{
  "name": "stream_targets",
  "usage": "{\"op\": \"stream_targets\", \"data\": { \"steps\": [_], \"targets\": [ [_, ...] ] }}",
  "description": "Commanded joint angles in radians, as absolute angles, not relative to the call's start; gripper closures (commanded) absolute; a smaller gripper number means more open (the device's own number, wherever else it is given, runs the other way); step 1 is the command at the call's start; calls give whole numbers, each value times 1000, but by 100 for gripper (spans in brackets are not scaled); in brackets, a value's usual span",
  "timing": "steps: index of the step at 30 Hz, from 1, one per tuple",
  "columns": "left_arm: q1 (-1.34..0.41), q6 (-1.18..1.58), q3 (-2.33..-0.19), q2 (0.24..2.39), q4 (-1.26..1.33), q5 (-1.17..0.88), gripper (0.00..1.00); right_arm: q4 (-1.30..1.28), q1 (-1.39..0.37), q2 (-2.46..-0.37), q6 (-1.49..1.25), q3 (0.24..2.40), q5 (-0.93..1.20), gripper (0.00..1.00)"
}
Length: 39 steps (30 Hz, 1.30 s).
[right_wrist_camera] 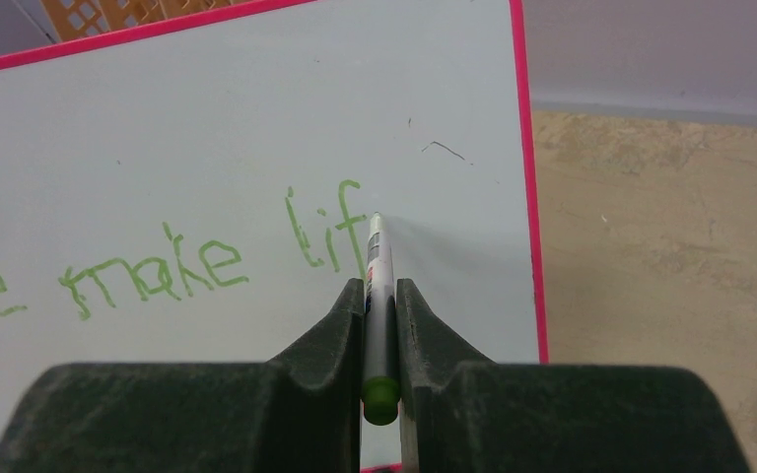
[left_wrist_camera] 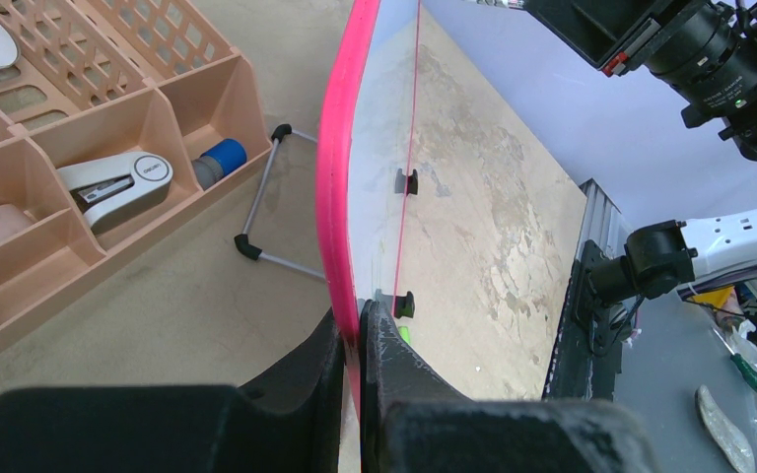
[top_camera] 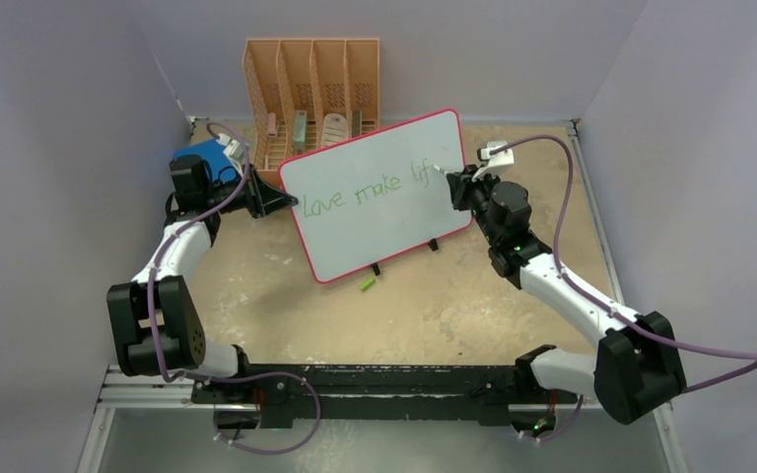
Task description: Write a sentence on the whiteboard
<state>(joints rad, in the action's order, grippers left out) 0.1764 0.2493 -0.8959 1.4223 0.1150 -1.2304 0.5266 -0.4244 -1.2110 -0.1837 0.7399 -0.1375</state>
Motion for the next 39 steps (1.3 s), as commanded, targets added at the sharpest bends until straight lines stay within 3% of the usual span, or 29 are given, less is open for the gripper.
{"op": "stream_targets", "data": {
  "steps": [1, 39],
  "targets": [
    [184, 207, -917, 1382, 174, -1235, 100, 556, -420, -1211, -196, 742, -129, 100],
    [185, 207, -920, 1384, 173, -1238, 100, 559, -401, -1239, -197, 755, -161, 100]
  ]
}}
